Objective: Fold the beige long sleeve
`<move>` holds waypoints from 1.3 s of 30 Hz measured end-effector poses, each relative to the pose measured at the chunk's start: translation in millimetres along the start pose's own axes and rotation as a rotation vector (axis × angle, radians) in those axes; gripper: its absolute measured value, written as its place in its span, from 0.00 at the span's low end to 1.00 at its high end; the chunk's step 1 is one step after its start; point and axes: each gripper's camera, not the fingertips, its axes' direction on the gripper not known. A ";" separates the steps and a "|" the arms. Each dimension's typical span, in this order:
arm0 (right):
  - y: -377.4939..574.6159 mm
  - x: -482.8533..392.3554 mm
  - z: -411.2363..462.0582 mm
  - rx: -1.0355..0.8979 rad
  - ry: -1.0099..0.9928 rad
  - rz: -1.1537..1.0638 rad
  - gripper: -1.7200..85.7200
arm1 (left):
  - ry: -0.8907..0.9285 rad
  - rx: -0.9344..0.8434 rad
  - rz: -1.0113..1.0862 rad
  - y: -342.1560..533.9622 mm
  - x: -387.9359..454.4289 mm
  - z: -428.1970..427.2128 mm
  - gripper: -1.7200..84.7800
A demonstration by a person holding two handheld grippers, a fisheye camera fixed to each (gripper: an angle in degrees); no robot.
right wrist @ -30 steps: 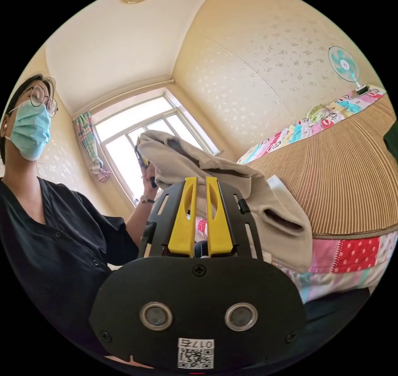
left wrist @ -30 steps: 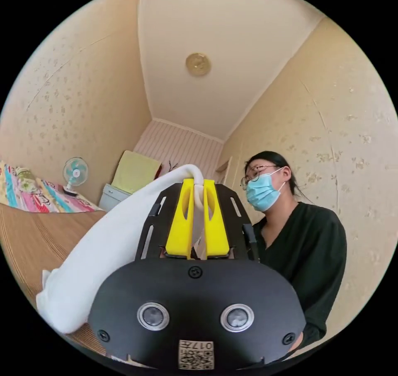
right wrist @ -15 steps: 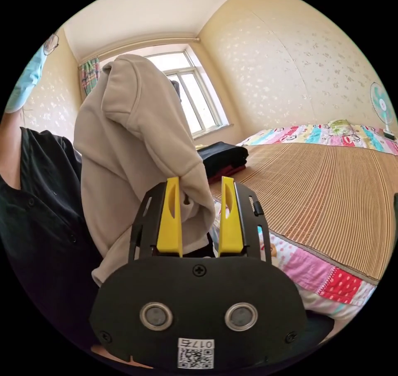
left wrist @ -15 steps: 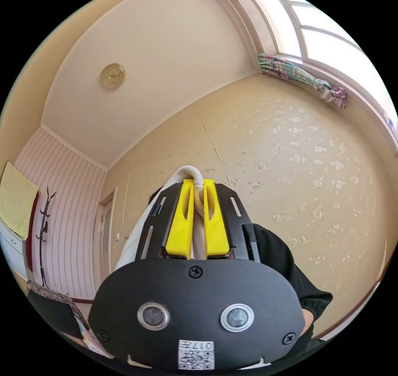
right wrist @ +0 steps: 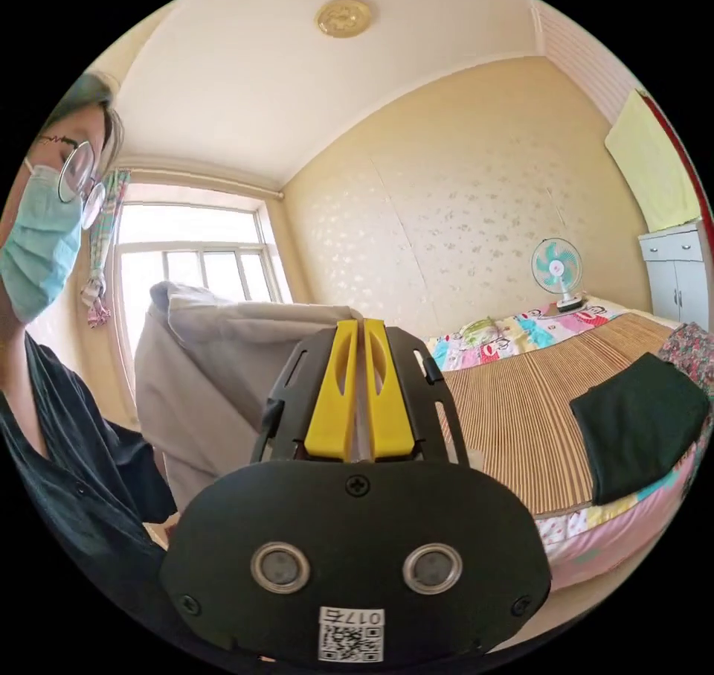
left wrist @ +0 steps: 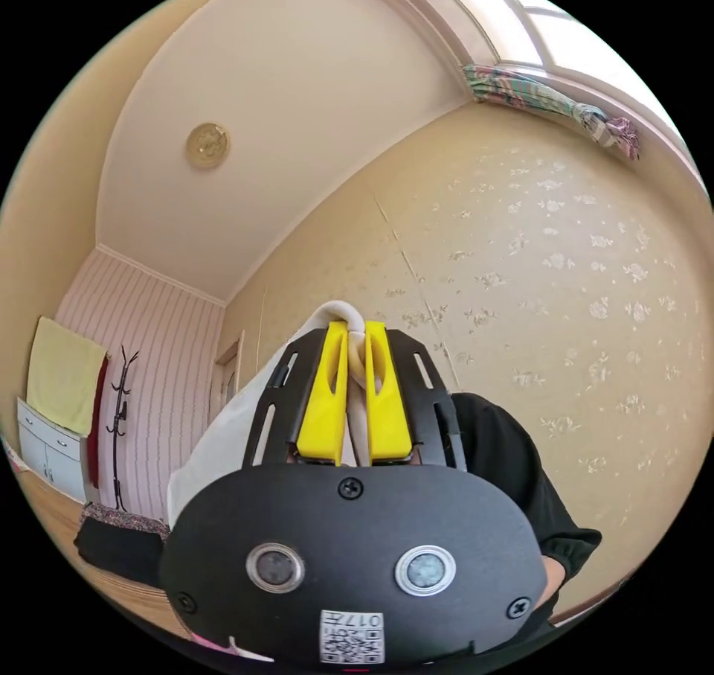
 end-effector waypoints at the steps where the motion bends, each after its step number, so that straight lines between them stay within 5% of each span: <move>1: -17.4 -10.5 -10.4 0.055 0.033 -0.024 0.04 | -0.067 -0.026 -0.021 -0.6 -4.2 -3.9 0.07; 6: -68.0 -63.5 -45.0 0.247 0.199 -0.184 0.04 | -0.637 -0.376 -0.162 -13.4 -19.7 -5.6 0.07; 8: -80.1 -80.3 -46.6 0.271 0.234 -0.236 0.04 | -1.053 -0.569 -0.348 -4.1 -56.4 -6.8 0.07; 10: -89.2 -100.0 -39.6 0.283 0.278 -0.285 0.04 | -1.132 -0.652 -0.310 11.0 -74.7 14.3 0.07; 17: -94.9 -149.6 -66.1 0.489 0.382 -0.427 0.04 | -1.034 -0.495 0.086 18.6 -69.7 86.4 0.06; 24: -107.1 -153.0 -29.1 0.358 0.379 -0.450 0.04 | -1.199 -0.426 0.044 23.8 -116.4 76.1 0.07; 30: -89.8 -134.9 27.2 0.248 0.413 -0.511 0.04 | -1.537 -0.362 0.051 47.0 -155.3 81.2 0.07; 36: -127.2 8.0 244.0 -0.189 0.421 -0.481 0.06 | -1.860 -0.572 -0.094 15.3 -377.3 -25.5 0.08; 39: -113.3 134.2 408.2 -0.478 0.467 -0.248 0.09 | -2.057 -0.720 -0.330 37.1 -517.5 -144.5 0.11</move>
